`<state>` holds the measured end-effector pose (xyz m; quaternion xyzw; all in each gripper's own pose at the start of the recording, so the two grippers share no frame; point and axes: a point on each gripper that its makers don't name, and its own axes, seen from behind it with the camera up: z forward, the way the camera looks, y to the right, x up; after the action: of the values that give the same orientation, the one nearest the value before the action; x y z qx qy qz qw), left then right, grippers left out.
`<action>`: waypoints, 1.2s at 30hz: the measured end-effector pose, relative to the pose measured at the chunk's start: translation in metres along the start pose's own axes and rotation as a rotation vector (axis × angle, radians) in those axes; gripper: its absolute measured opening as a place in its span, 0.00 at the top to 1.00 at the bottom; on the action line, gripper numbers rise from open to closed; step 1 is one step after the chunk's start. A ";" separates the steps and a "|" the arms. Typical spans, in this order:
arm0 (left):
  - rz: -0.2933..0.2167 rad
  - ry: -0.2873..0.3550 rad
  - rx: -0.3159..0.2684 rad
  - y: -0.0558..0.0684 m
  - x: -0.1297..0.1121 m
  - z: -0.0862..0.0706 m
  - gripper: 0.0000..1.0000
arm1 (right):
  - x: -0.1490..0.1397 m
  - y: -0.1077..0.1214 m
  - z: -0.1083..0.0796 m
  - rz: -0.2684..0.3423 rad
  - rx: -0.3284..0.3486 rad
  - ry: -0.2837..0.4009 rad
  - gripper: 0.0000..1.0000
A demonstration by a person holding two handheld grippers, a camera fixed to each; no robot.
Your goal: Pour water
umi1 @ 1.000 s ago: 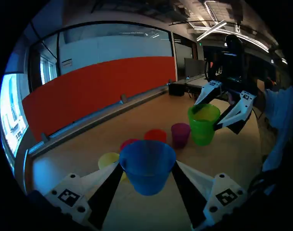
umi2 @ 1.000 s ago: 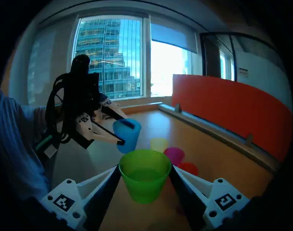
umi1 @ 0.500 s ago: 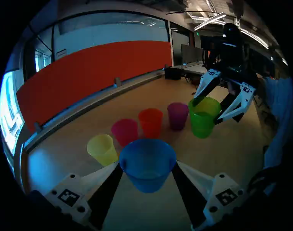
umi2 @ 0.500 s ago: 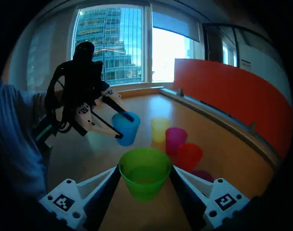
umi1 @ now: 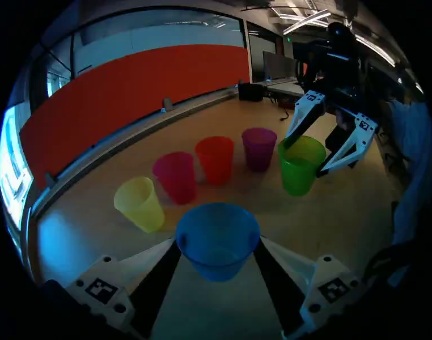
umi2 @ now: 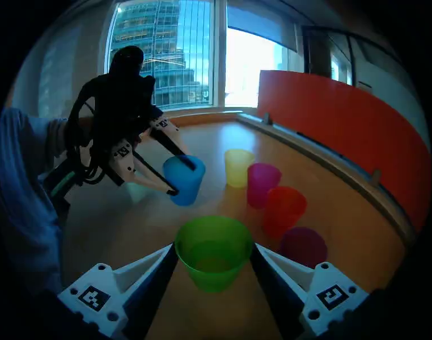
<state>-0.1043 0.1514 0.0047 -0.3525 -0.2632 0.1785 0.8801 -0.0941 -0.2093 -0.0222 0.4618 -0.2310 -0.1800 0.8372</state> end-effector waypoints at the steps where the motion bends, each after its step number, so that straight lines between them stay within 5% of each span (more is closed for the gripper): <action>1: 0.003 -0.005 0.000 0.000 -0.002 0.001 0.13 | -0.002 0.001 0.000 0.001 -0.002 -0.003 0.09; 36: -0.007 -0.068 -0.016 0.004 -0.034 0.009 0.13 | -0.035 0.014 0.005 -0.005 -0.052 -0.041 0.09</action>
<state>-0.1374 0.1415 -0.0042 -0.3522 -0.2958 0.1850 0.8685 -0.1244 -0.1877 -0.0154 0.4366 -0.2422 -0.1975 0.8436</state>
